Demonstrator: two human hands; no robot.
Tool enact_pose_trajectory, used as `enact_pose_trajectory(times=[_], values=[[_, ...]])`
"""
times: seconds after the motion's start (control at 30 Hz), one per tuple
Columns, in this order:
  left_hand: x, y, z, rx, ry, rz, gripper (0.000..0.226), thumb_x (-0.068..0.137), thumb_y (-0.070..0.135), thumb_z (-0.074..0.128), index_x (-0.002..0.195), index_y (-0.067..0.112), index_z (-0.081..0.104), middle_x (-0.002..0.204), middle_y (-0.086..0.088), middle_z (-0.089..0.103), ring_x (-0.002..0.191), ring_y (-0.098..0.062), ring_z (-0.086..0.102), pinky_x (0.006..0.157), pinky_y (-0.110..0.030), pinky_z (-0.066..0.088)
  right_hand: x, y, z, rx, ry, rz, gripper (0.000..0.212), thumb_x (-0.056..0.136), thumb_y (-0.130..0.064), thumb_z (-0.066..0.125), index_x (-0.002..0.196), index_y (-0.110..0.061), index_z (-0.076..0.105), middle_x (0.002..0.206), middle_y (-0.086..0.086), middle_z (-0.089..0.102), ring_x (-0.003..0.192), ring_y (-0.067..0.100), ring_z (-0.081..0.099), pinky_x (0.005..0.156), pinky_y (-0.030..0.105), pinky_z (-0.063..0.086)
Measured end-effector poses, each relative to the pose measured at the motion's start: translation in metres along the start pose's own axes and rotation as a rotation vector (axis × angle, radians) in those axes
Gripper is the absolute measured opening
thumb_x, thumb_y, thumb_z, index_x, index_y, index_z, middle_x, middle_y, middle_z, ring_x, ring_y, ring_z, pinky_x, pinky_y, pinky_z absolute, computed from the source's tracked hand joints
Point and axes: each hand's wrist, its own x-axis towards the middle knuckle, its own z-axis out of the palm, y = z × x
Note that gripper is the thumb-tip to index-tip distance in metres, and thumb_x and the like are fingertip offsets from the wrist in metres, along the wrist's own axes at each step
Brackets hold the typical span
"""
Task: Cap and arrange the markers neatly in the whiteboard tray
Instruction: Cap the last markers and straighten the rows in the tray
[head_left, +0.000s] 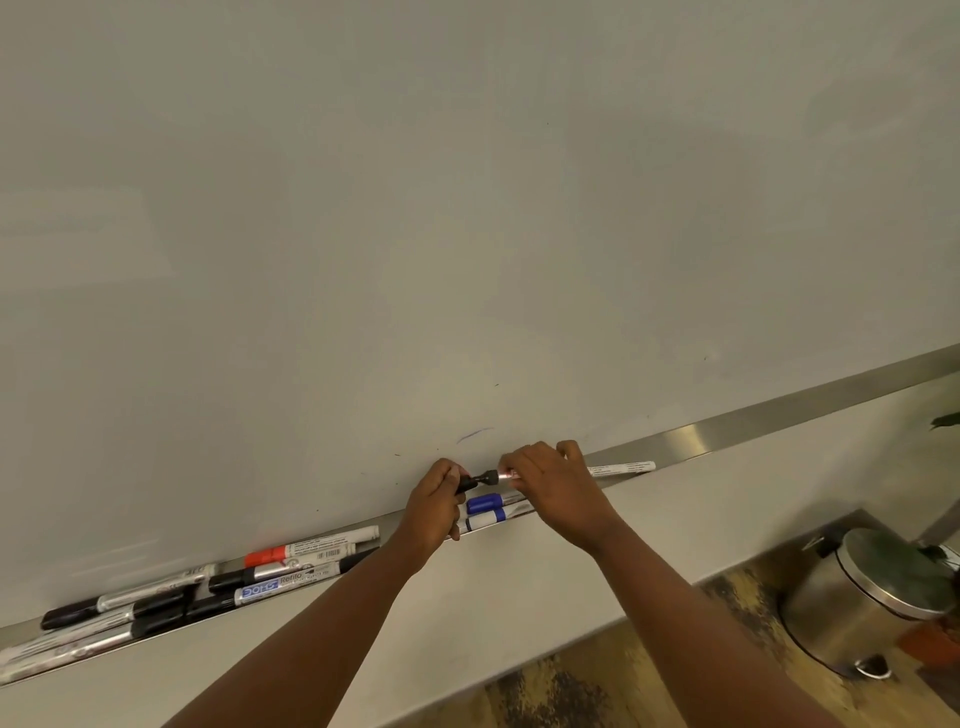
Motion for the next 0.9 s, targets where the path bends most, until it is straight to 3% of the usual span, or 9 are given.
enact_pose_trajectory(times=[0.17,0.33,0.47,0.6,0.7,0.9], values=[[-0.002,-0.004,-0.007,0.171,-0.018,0.073,0.025,0.098,0.017,0.027,0.077,0.015,0.041,0.059,0.000,0.041,0.046,-0.009,0.039,0.039,-0.018,0.034,0.002,-0.004,-0.002,-0.042,-0.020,-0.070,0.038,0.071,-0.008,0.072,0.102,-0.021,0.054,0.093,0.001,0.068,0.081,0.018,0.063,0.070,0.036,0.048],[-0.004,-0.001,-0.008,0.247,-0.071,0.102,0.027,0.099,0.019,0.025,0.078,0.014,0.041,0.060,0.000,0.042,0.049,-0.009,0.039,0.036,-0.010,0.032,0.005,-0.013,-0.013,0.147,-0.061,-0.154,0.019,0.080,-0.016,0.060,0.098,-0.015,0.056,0.085,0.007,0.067,0.060,0.019,0.062,0.050,0.019,0.038],[-0.003,0.002,-0.012,0.295,-0.114,0.172,0.029,0.099,0.020,0.023,0.074,0.022,0.036,0.060,-0.001,0.036,0.050,-0.012,0.030,0.046,-0.020,0.031,0.006,-0.020,-0.019,0.476,-0.114,0.084,0.020,0.090,-0.022,0.047,0.100,-0.012,0.061,0.096,0.009,0.067,0.081,0.023,0.061,0.067,0.032,0.048],[-0.003,0.004,-0.014,0.385,-0.153,0.248,0.026,0.099,0.020,0.022,0.076,0.028,0.032,0.059,-0.001,0.033,0.050,-0.011,0.026,0.048,-0.023,0.029,0.008,-0.021,-0.019,0.757,-0.192,0.282,0.012,0.088,-0.016,0.056,0.092,-0.010,0.065,0.092,0.005,0.068,0.083,0.017,0.061,0.074,0.034,0.049],[-0.004,0.004,-0.014,0.415,-0.167,0.314,0.017,0.099,0.017,0.024,0.085,0.021,0.033,0.060,0.001,0.033,0.051,-0.009,0.026,0.050,-0.022,0.031,0.011,-0.019,-0.020,0.896,-0.263,0.379,0.009,0.086,-0.015,0.059,0.089,-0.010,0.066,0.083,-0.003,0.063,0.073,0.006,0.058,0.067,0.022,0.048],[-0.007,0.000,-0.009,0.488,-0.168,0.415,0.009,0.097,0.007,0.028,0.090,0.012,0.032,0.067,0.005,0.034,0.055,-0.007,0.029,0.053,-0.011,0.037,0.008,-0.015,-0.017,1.011,-0.340,0.483,0.002,0.084,-0.015,0.063,0.083,-0.015,0.065,0.076,-0.001,0.060,0.047,-0.004,0.051,0.047,0.009,0.040]])
